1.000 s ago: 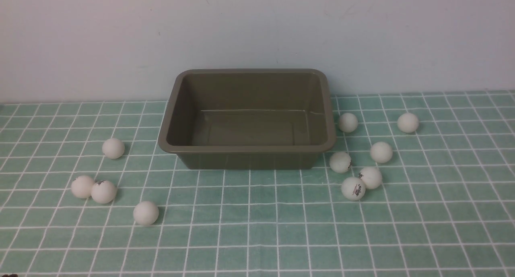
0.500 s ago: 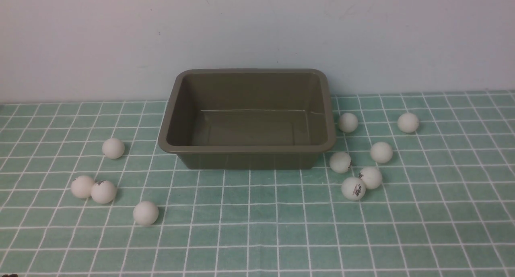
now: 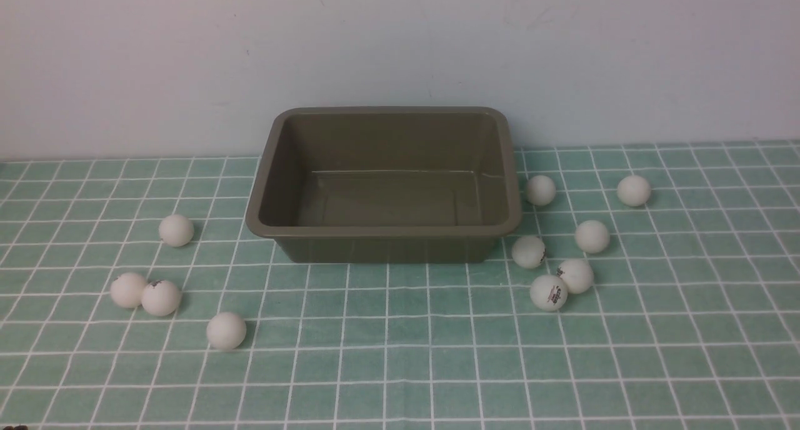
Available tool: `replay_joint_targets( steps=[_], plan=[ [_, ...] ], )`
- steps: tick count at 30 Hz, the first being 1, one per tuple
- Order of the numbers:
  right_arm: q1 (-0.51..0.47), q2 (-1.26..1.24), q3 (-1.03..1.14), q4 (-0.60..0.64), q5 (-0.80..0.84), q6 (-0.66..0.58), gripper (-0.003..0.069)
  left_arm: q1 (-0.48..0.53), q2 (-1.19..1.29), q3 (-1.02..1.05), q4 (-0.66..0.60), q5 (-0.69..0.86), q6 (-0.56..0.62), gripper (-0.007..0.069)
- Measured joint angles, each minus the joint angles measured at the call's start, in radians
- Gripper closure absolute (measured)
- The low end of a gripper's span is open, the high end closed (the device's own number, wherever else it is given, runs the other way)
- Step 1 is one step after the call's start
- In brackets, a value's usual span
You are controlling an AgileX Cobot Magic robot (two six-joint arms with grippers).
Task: Put the table tennis balls in the box on the green coffee tablecloth.
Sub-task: 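Reach for and grasp a ping pong ball on the table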
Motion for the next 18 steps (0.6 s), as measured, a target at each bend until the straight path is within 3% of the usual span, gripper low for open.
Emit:
replay_joint_targets(
  steps=[3, 6, 12, 18],
  plan=[
    [0.000, 0.183, -0.143, -0.234, -0.041, 0.280, 0.0675, 0.000, 0.000, 0.000, 0.000, 0.000, 0.000, 0.0629],
    [0.000, 0.351, -0.241, -0.304, -0.134, 0.489, 0.0675, 0.000, 0.000, 0.000, 0.000, 0.000, 0.000, 0.0629],
    [0.000, 0.539, -0.407, -0.311, -0.335, 0.544, 0.0675, 0.000, 0.000, 0.000, 0.000, 0.000, 0.000, 0.0629],
    [0.000, 0.587, -0.452, -0.303, -0.368, 0.550, 0.0675, 0.000, 0.000, 0.000, 0.000, 0.000, 0.000, 0.0629]
  ],
)
